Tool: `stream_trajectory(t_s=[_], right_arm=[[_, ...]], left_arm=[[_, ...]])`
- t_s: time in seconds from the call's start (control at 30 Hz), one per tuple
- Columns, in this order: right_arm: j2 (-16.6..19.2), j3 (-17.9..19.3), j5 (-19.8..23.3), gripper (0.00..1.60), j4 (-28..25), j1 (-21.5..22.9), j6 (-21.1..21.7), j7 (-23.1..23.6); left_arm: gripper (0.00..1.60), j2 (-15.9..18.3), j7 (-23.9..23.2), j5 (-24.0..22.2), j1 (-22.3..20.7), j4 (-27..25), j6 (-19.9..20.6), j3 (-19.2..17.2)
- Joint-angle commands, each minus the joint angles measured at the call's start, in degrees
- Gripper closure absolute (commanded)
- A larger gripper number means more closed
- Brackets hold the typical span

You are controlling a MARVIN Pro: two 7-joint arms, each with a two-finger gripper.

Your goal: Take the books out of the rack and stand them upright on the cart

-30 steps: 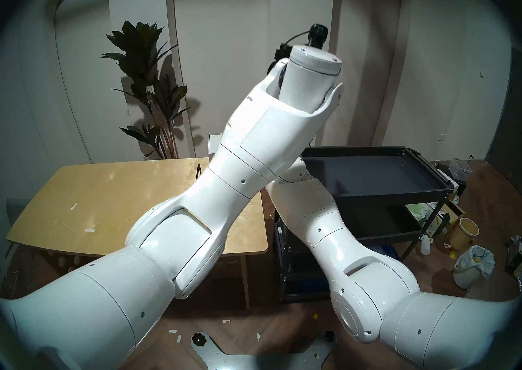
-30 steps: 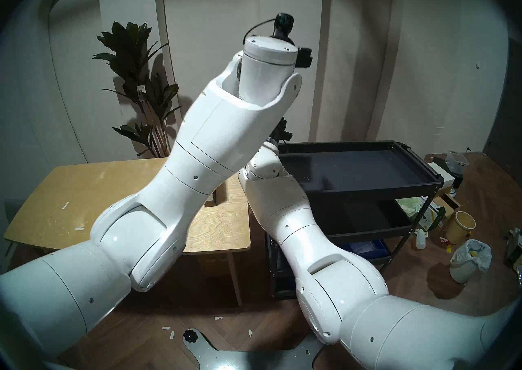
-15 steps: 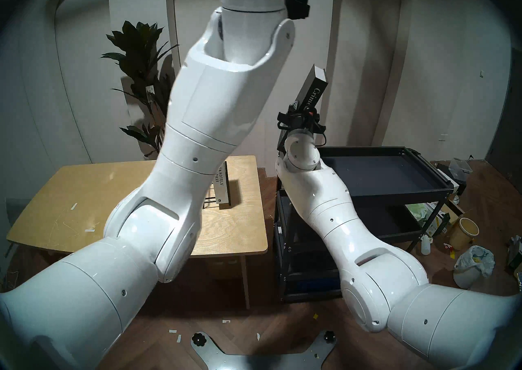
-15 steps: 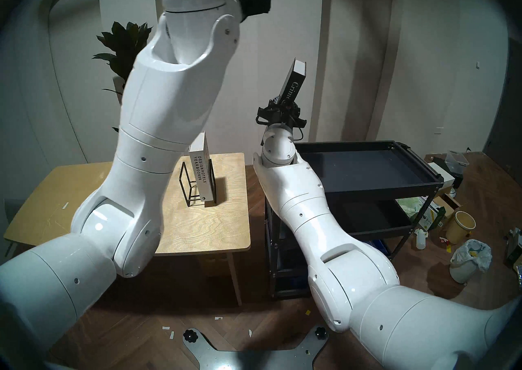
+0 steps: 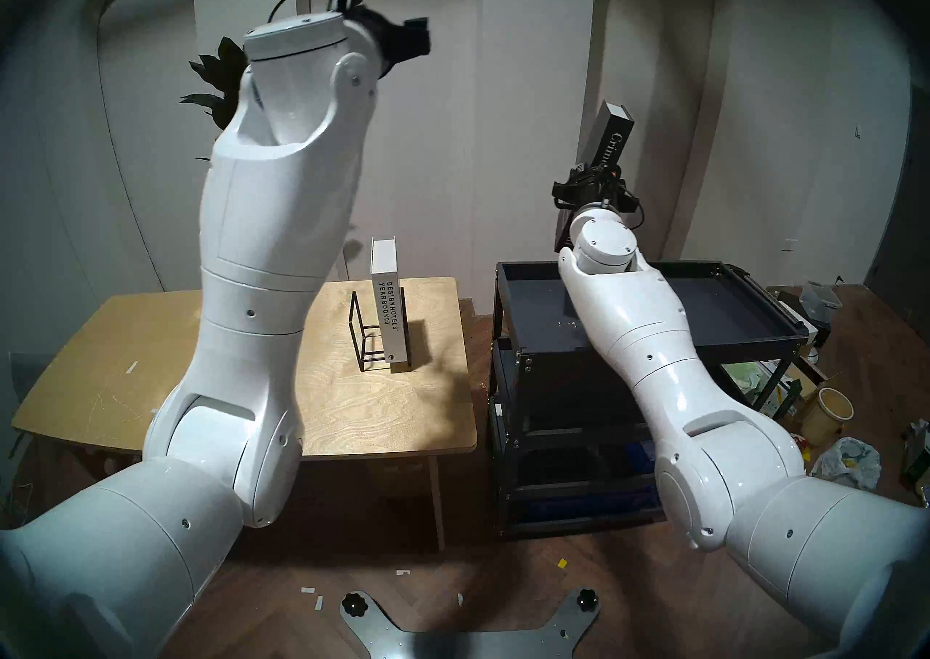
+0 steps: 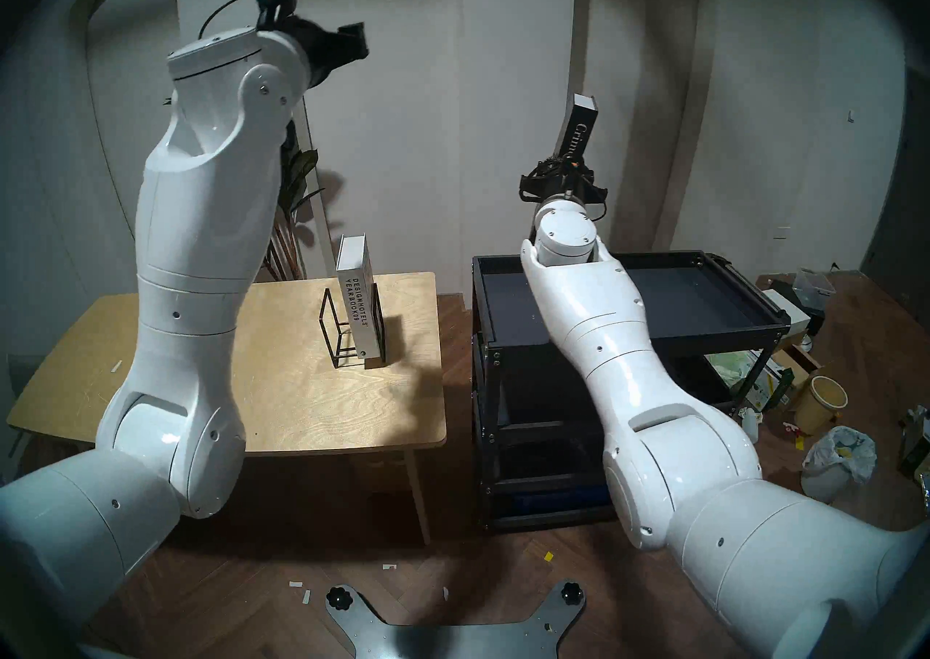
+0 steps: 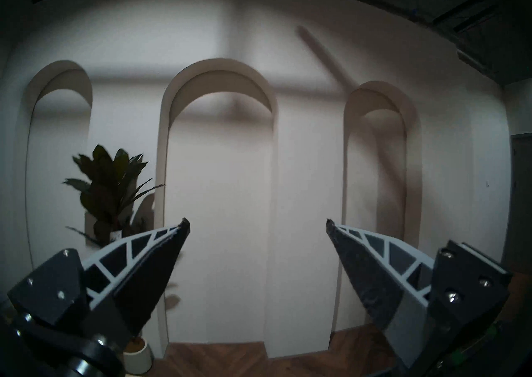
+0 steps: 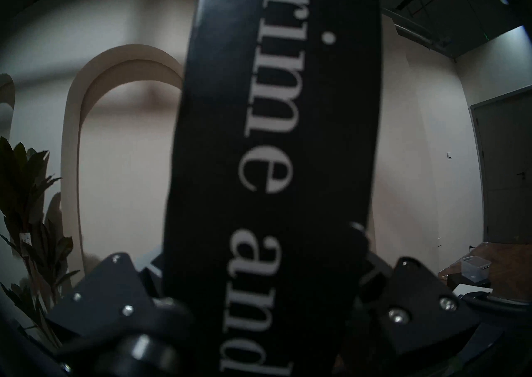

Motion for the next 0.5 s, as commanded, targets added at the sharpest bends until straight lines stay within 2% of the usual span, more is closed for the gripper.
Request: stream_trajectory(t_s=[0.0, 0.03, 0.27, 0.47], right_arm=[[7.1, 1.2, -0.7, 1.6, 0.3, 1.2, 3.0, 6.4], [7.0, 2.0, -0.8, 1.6, 0.5, 1.0, 3.3, 7.2], [12.4, 3.2, -0.8, 1.6, 1.2, 0.0, 6.4, 15.3], [16.3, 3.2, -0.9, 1.6, 1.1, -2.8, 5.6, 21.5]], left_arm=[[0.0, 4.1, -2.6, -2.1, 7.3, -0.2, 1.4, -3.0], [0.0, 4.2, -3.0, -2.5, 7.4, 0.1, 1.8, -3.0], [0.0, 5.5, -6.0, -4.5, 13.2, -1.9, 2.0, -3.8], [0.0, 6.4, -7.8, -5.0, 16.5, -2.9, 0.7, -3.3]])
